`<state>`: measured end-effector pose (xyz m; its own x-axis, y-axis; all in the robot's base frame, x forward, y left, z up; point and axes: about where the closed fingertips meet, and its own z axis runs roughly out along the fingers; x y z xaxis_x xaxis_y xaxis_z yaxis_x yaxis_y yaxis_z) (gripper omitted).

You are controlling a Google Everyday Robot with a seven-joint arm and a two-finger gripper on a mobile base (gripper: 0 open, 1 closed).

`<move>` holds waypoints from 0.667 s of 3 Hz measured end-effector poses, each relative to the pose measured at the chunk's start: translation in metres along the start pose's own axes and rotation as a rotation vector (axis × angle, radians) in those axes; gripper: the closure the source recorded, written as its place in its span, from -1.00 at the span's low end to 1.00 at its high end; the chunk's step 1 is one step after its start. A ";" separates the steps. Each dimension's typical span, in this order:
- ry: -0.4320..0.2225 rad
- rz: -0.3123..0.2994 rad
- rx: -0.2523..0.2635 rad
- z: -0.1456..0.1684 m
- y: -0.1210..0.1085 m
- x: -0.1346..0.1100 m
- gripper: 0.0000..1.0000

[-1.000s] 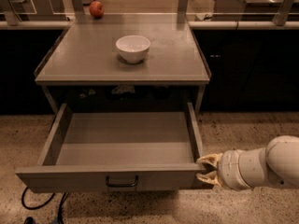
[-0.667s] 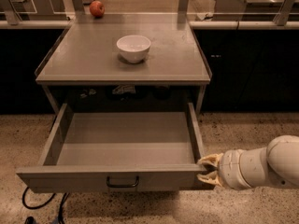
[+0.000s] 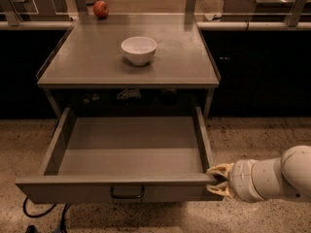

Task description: Open top drawer

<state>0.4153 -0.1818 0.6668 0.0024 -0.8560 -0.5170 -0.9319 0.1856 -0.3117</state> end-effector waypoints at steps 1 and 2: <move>-0.005 -0.003 0.000 -0.002 0.011 0.004 1.00; -0.005 -0.003 0.000 -0.004 0.010 0.002 1.00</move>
Offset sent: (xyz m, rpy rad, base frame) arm -0.2451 -0.0974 -0.1075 0.0808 -0.0471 0.0816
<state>0.4046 -0.1833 0.6662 0.0066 -0.8541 -0.5201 -0.9318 0.1834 -0.3131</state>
